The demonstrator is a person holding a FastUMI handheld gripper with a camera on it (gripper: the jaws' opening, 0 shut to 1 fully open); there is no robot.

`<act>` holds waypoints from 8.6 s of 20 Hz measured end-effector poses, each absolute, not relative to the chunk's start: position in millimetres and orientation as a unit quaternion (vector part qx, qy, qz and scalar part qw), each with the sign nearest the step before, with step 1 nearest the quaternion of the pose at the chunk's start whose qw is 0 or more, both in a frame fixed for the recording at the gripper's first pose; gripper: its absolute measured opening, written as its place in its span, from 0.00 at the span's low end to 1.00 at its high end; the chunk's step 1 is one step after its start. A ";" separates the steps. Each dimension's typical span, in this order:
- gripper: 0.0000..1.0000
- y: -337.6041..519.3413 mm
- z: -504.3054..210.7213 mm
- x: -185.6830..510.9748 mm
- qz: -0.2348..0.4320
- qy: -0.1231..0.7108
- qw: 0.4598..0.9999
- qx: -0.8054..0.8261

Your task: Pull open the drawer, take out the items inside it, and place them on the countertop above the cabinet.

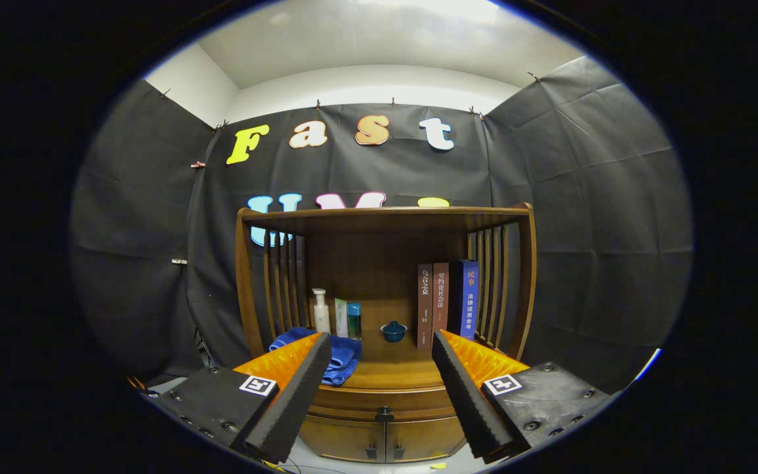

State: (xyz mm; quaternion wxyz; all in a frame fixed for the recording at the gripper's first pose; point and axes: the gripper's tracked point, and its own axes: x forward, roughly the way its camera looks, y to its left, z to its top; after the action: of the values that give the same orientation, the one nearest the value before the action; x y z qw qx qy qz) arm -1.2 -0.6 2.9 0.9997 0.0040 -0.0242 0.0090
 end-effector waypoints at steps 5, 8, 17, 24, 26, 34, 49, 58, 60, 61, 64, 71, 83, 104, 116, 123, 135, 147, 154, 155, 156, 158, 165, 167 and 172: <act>0.98 2.3 -2.9 1.8 0.015 -0.017 1.000 0.003; 0.98 3.1 -11.1 5.5 0.017 -0.012 1.000 0.004; 0.98 1.8 -73.4 30.4 0.006 0.030 0.999 0.031; 0.99 0.0 -171.6 70.9 0.003 0.115 0.993 0.028; 0.99 -1.4 -203.4 78.5 0.001 0.145 0.989 0.025; 0.97 -5.2 -281.4 115.6 -0.011 0.202 0.979 0.037; 0.47 -2.8 -324.5 129.6 -0.020 0.252 0.967 0.017; 0.23 -1.7 -328.1 106.8 -0.009 0.269 0.963 -0.010; 0.23 -2.4 -327.3 91.9 -0.008 0.273 0.962 -0.010; 0.23 -2.6 -326.3 83.7 -0.008 0.274 0.962 -0.009; 0.23 -1.9 -324.7 58.2 -0.009 0.279 0.960 -0.010; 0.23 -3.5 -320.7 4.4 -0.010 0.289 0.957 0.000; 0.22 -5.4 -326.2 -53.9 -0.014 0.327 0.945 0.013; 1.00 -5.5 -208.8 -56.3 -0.020 0.282 0.959 0.022; 1.00 -3.2 -245.3 100.4 -0.006 0.389 0.921 0.023; 0.90 -9.8 -308.6 118.2 -0.012 0.510 0.860 0.017; 0.18 -8.1 -327.7 113.5 -0.010 0.556 0.831 0.005; 0.18 -0.6 -275.3 88.5 0.018 0.493 0.870 0.030; 0.19 -5.4 -188.8 76.8 0.026 0.400 0.915 0.041; 0.18 -4.5 -176.3 81.9 0.029 0.386 0.921 0.043; 0.18 -4.1 -165.3 90.7 0.031 0.374 0.926 0.045; 0.18 -6.6 -146.8 113.4 0.030 0.356 0.933 0.049; 0.18 -7.4 -137.1 220.1 0.025 0.353 0.934 0.053; 0.18 -9.6 -148.0 240.7 0.021 0.370 0.928 0.049; 0.18 -16.1 -181.5 268.4 0.001 0.410 0.911 0.044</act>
State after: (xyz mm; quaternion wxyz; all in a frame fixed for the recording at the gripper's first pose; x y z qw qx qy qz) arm 268.4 -16.1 -181.5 0.9111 0.0437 0.4099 0.0014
